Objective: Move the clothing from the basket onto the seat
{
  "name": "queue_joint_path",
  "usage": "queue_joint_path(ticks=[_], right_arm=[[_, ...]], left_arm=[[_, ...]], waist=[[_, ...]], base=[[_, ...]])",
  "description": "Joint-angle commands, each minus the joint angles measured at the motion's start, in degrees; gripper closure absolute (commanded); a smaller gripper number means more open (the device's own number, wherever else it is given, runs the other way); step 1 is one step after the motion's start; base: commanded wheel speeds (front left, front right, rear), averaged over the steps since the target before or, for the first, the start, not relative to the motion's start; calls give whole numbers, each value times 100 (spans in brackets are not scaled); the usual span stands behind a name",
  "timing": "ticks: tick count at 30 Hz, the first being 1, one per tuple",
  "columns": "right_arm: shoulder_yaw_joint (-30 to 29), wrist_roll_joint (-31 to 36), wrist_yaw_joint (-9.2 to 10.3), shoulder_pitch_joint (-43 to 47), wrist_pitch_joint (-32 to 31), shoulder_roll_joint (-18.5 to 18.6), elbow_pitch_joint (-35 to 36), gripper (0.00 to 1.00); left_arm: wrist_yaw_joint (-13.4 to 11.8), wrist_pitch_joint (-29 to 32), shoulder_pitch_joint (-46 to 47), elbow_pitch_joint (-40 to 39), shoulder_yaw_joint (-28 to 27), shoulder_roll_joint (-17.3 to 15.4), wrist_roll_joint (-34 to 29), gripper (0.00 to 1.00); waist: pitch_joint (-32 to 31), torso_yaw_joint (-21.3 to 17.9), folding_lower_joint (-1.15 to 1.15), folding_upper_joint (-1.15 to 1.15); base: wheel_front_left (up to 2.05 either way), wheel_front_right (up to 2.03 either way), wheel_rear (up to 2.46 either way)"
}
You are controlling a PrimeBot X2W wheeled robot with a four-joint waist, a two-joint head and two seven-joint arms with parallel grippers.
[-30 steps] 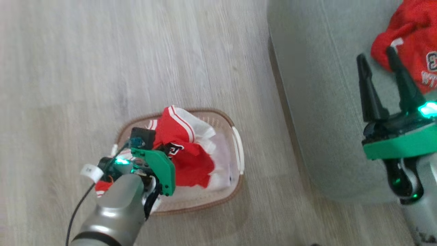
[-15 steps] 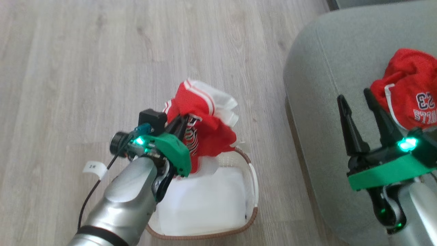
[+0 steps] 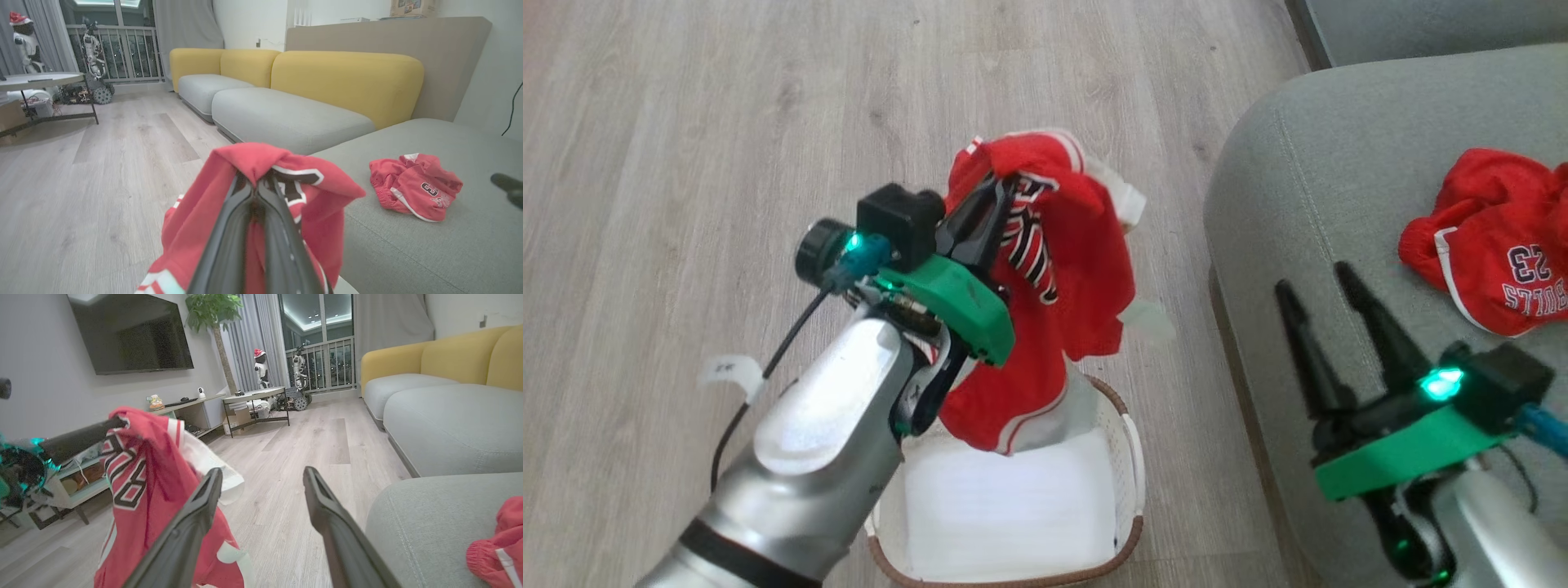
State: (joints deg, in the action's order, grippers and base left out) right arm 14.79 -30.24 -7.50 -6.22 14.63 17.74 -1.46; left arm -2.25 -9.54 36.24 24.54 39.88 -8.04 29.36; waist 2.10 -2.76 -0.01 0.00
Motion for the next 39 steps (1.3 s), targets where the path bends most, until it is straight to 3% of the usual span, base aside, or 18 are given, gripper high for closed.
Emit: queue_joint_path(ticks=[1,11,19,31,39], right_arm=[[224,-4,1,-21,37,53,211,0],[685,-164,1,-149,37,214,294,0],[1726,-287,1,-832,37,301,28,0],[2942,-429,1,-1826,37,-110,-1112,0],[2733,-63,1,-2175,37,-338,-2071,0]], left_arm=[[-72,77,437,-414,-259,-186,-50,100],[-243,433,300,-1302,-164,-367,-81,100],[-190,538,349,-1422,-2,-291,-74,100],[-93,655,353,-1495,294,-94,-37,100],[-25,725,324,-1606,493,34,9,100]], waist=[[-1,-19,1,0],[-4,-55,1,0],[-12,40,1,0],[-67,376,1,0],[-55,630,1,0]], base=[[0,0,0],[0,0,0],[0,0,0],[0,0,0],[0,0,0]])
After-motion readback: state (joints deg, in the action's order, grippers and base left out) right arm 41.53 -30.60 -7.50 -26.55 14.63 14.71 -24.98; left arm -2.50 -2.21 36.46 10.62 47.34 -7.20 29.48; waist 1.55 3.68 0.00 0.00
